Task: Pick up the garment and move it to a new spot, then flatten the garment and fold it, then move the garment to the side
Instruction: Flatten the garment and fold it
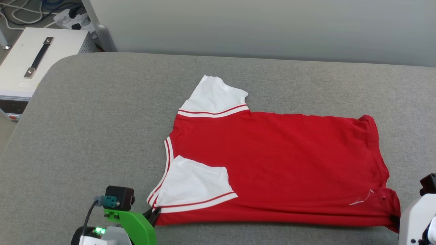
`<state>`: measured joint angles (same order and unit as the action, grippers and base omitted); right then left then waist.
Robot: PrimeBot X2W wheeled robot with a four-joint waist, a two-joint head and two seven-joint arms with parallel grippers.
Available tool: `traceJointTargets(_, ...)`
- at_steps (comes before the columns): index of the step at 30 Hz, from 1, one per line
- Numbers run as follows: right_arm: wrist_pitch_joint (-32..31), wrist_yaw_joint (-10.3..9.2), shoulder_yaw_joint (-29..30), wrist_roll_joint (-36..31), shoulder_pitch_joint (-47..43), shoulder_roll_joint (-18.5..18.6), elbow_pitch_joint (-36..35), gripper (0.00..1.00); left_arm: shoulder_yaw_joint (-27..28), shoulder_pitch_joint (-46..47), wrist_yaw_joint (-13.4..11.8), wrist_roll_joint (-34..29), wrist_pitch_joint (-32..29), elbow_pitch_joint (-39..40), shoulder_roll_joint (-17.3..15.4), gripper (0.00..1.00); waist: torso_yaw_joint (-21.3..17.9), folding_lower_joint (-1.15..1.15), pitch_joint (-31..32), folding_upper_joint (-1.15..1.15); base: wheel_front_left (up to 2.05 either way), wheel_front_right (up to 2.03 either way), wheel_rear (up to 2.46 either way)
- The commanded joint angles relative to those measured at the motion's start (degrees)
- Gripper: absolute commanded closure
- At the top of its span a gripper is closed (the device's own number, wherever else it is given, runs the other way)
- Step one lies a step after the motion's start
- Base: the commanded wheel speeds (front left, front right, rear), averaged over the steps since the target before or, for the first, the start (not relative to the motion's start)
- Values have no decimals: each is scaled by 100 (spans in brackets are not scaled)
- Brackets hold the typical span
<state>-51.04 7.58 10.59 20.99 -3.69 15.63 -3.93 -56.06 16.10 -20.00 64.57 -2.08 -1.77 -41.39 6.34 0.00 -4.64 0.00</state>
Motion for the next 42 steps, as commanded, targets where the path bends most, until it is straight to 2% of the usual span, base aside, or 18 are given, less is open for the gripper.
traceJointTargets(1, -49, -9, 90, 34, -147, 12, -114, 100, -21, -134, -69, 83, -21, 3, -62, 100, 1, 0, 2, 0, 0, 0, 0)
traceJointTargets(10, 12, -9, 164, -14, -375, -259, -188, 100, -178, -189, -5, 76, -85, -210, 116, 100, -22, 0, -200, 0, 0, 0, 0)
traceJointTargets(22, 372, -9, -21, -93, -140, -248, 367, 100, -283, 3, 262, 36, -120, -832, 397, 100, -46, 0, -387, 0, 0, 0, 0)
traceJointTargets(23, 389, -9, -30, -90, -130, -243, 406, 100, -286, 6, 273, 42, -123, -873, 412, 86, -47, 0, -374, 0, 0, 0, 0)
traceJointTargets(24, 408, -9, -35, -88, -123, -240, 433, 100, -290, 5, 279, 46, -127, -904, 421, 29, -47, 0, -357, 0, 0, 0, 0)
traceJointTargets(25, 449, -9, -37, -85, -115, -240, 458, 100, -294, 4, 273, 42, -125, -940, 427, 0, -48, 0, -329, 0, 0, 0, 0)
traceJointTargets(26, 491, -9, -43, -82, -112, -236, 469, 62, -292, 2, 263, 34, -109, -963, 429, 0, -50, 0, -305, 0, 0, 0, 0)
traceJointTargets(27, 545, -9, -54, -77, -108, -227, 478, 0, -286, 0, 254, 26, -85, -982, 429, 0, -52, 0, -273, 0, 0, 0, 0)
traceJointTargets(32, 687, -9, -110, -1, -113, -197, 433, 0, -229, -6, 219, -34, 91, -948, 398, 0, -69, 0, -92, 0, 0, 0, 0)
traceJointTargets(36, 1019, -9, -110, 104, -125, -171, 172, 0, -86, -4, 148, -146, 452, -779, 329, 0, -98, 0, 35, 0, 0, 0, 0)
traceJointTargets(42, 2197, -9, -209, 275, -122, -80, -304, 0, 171, 30, 155, -533, 1347, -373, 207, 0, -170, 0, 119, 0, 0, 0, 0)
